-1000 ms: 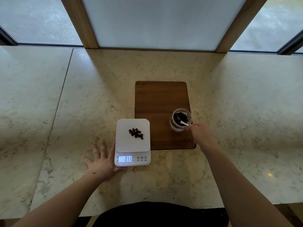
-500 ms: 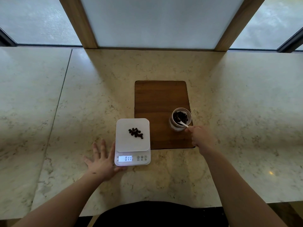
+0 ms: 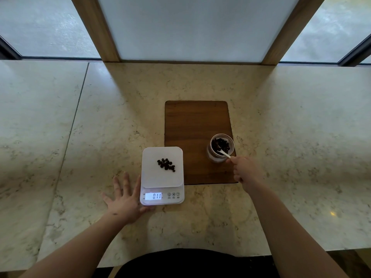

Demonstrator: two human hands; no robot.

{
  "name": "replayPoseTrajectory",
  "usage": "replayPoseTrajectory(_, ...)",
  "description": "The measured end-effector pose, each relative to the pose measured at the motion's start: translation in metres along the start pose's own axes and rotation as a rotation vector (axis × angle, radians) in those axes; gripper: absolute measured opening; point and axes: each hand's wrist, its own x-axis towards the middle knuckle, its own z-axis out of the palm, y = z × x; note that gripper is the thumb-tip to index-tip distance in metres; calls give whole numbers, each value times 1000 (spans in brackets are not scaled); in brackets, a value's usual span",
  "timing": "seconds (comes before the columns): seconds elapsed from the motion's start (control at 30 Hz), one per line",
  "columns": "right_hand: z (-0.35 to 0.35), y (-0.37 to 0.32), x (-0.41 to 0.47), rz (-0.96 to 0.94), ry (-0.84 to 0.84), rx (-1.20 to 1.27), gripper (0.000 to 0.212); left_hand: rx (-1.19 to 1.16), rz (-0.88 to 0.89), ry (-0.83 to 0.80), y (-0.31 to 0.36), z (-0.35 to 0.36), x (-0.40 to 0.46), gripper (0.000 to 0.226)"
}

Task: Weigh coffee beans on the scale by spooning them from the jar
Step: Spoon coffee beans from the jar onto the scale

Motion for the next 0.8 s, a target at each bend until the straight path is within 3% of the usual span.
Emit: replayPoseTrajectory(0.8, -4, 4, 2, 47, -53, 55, 26, 10, 5, 2, -3, 2, 3, 128)
